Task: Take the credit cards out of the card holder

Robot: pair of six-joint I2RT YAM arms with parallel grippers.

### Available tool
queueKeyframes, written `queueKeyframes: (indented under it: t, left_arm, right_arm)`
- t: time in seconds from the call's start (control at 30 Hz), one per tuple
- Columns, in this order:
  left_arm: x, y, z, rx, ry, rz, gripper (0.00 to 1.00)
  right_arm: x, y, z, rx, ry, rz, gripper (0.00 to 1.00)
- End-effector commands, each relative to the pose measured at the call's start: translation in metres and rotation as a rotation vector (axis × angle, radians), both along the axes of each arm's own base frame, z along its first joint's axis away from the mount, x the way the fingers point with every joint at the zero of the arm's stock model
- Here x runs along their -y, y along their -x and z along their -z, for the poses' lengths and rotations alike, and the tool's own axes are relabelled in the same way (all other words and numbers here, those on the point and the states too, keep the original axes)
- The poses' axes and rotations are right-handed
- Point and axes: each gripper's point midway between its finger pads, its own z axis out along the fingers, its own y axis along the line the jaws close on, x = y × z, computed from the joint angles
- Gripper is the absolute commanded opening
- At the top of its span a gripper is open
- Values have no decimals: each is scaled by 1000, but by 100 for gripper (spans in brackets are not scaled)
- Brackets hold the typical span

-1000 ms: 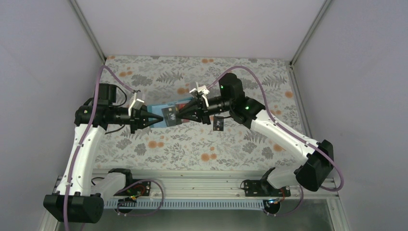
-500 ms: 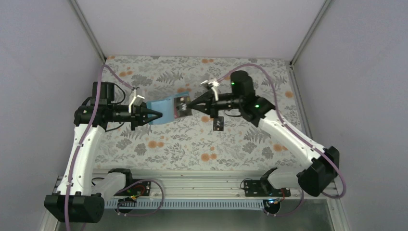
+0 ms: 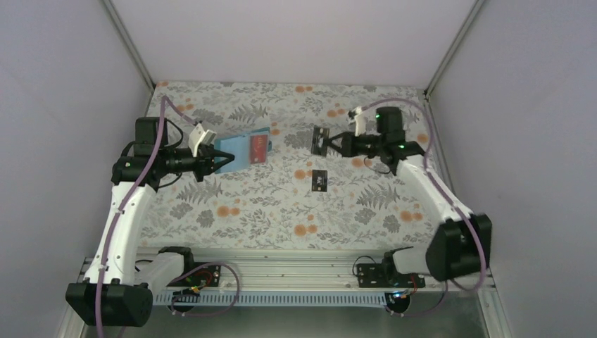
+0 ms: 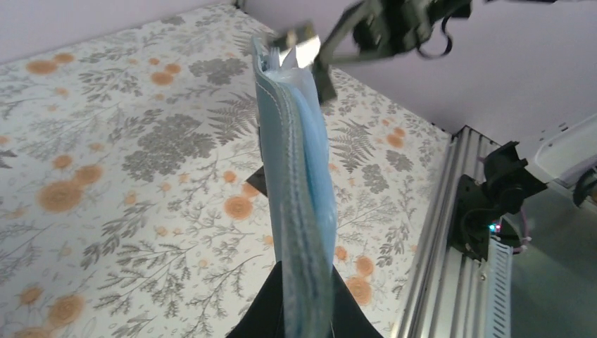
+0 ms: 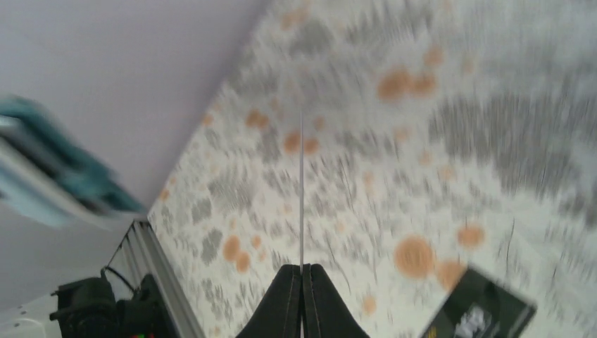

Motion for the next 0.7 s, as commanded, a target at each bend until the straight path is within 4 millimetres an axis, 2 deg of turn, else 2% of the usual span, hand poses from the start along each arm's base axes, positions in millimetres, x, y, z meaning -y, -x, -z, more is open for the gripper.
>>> queueKeyframes:
  t: [0.0, 0.07, 0.13, 0.3, 0.4, 0.47, 0.67]
  left_arm:
    - [-6, -8, -1, 25, -24, -60, 2]
    - [-6, -8, 1, 22, -23, -58, 2]
    - [-6, -8, 1, 24, -26, -60, 2]
    - [-6, -8, 3, 18, -28, -62, 2]
    - [-6, -8, 2, 20, -28, -62, 2]
    - [-7, -8, 2, 19, -28, -63, 2]
    - [-7, -8, 1, 21, -29, -63, 2]
  right_arm:
    - [-3, 18, 101, -364, 21, -21, 4]
    - [-2, 22, 129, -427, 17, -9, 4]
    - [-3, 24, 148, -474, 15, -11, 4]
    - [2, 20, 185, -536, 80, 7, 4]
    - [3, 15, 189, -533, 83, 13, 4]
    - [5, 12, 199, -556, 89, 18, 4]
    - [15, -2, 199, -550, 93, 43, 4]
